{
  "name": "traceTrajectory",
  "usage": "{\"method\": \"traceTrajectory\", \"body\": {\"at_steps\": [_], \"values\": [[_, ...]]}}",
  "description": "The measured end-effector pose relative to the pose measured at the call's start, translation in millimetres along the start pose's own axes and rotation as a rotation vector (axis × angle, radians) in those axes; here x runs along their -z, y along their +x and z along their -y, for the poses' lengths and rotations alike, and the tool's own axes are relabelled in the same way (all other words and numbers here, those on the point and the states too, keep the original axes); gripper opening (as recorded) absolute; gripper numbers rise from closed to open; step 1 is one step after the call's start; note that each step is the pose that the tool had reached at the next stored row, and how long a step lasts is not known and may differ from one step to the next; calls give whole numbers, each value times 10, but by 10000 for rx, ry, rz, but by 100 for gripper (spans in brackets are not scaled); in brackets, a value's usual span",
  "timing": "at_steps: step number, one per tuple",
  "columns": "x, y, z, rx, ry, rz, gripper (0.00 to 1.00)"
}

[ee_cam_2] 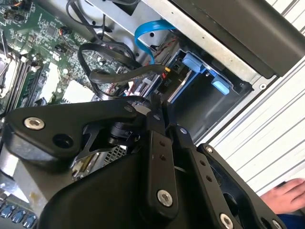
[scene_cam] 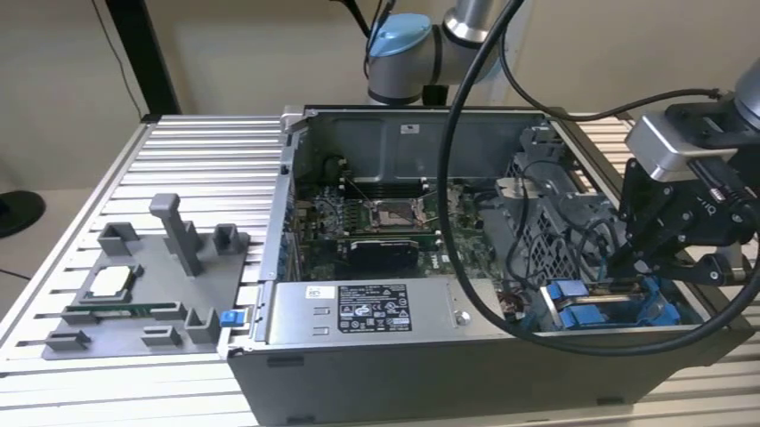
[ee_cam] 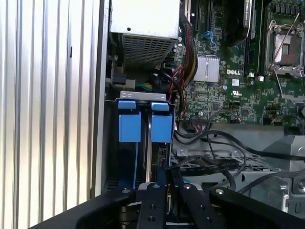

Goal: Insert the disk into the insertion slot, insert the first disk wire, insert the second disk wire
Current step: 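Insert the second disk wire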

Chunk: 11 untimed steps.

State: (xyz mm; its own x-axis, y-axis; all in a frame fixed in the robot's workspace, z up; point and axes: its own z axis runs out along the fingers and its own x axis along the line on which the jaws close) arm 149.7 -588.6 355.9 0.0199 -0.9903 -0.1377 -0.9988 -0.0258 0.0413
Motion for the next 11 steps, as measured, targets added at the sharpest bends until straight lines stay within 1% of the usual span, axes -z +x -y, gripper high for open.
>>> {"method": "traceTrajectory", "body": {"at_steps": [11], "values": [[-20,3,1,-12,2,0,0]]}}
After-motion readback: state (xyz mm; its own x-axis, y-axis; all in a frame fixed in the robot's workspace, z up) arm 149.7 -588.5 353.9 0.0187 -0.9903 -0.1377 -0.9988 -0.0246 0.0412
